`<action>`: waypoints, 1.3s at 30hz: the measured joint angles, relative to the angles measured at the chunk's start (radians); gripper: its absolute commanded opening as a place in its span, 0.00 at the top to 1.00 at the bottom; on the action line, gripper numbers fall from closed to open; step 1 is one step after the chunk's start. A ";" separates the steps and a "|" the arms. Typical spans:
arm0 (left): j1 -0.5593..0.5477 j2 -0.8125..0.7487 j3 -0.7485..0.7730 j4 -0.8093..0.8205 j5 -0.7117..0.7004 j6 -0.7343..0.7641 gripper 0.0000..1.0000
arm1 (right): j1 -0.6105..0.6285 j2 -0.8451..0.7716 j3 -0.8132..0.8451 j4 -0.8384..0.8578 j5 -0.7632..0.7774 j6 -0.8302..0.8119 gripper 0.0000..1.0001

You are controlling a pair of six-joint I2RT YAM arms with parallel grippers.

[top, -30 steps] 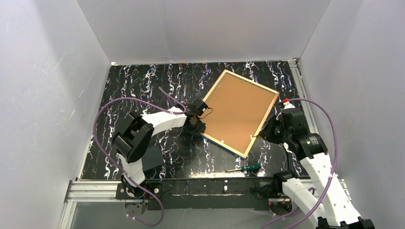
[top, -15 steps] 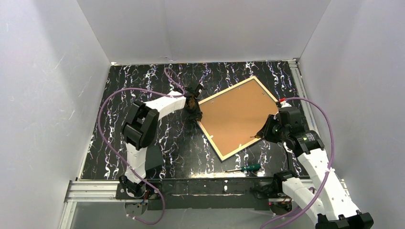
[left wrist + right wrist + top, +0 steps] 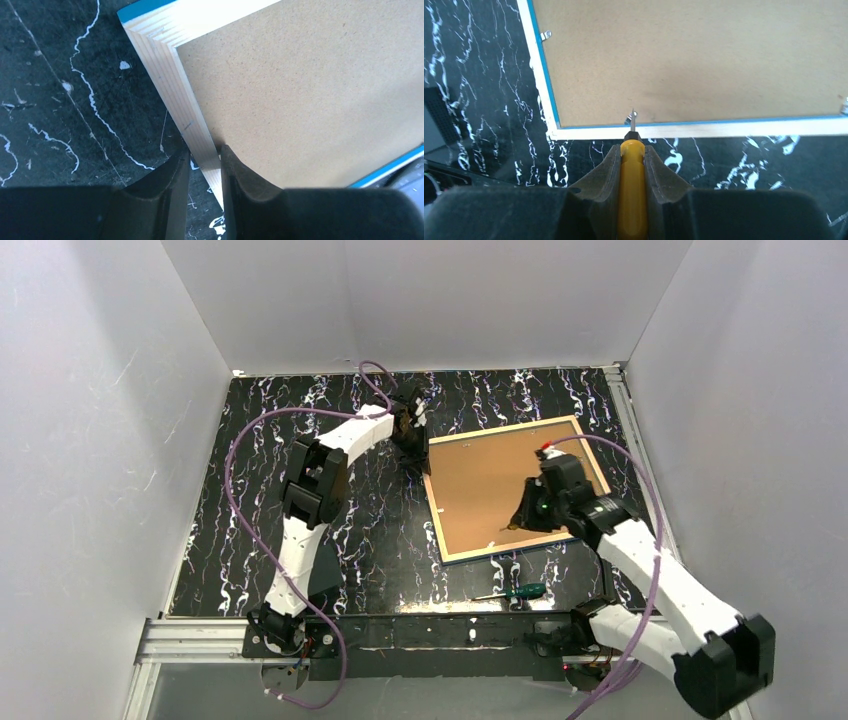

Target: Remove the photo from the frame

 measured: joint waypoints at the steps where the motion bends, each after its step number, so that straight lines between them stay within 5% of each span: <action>1: 0.007 0.011 0.014 -0.010 0.021 0.002 1.00 | 0.035 0.034 0.003 0.018 0.018 0.006 0.99; 13: 0.049 0.055 0.060 -0.046 0.124 -0.055 1.00 | 0.310 0.410 0.145 0.259 0.197 0.015 0.99; 25: 0.080 0.080 0.077 -0.061 0.201 -0.121 1.00 | 0.374 0.598 0.268 0.345 0.251 -0.057 0.99; 39: 0.081 0.080 0.077 -0.062 0.201 -0.123 1.00 | 0.378 0.758 0.492 0.216 0.259 -0.053 0.99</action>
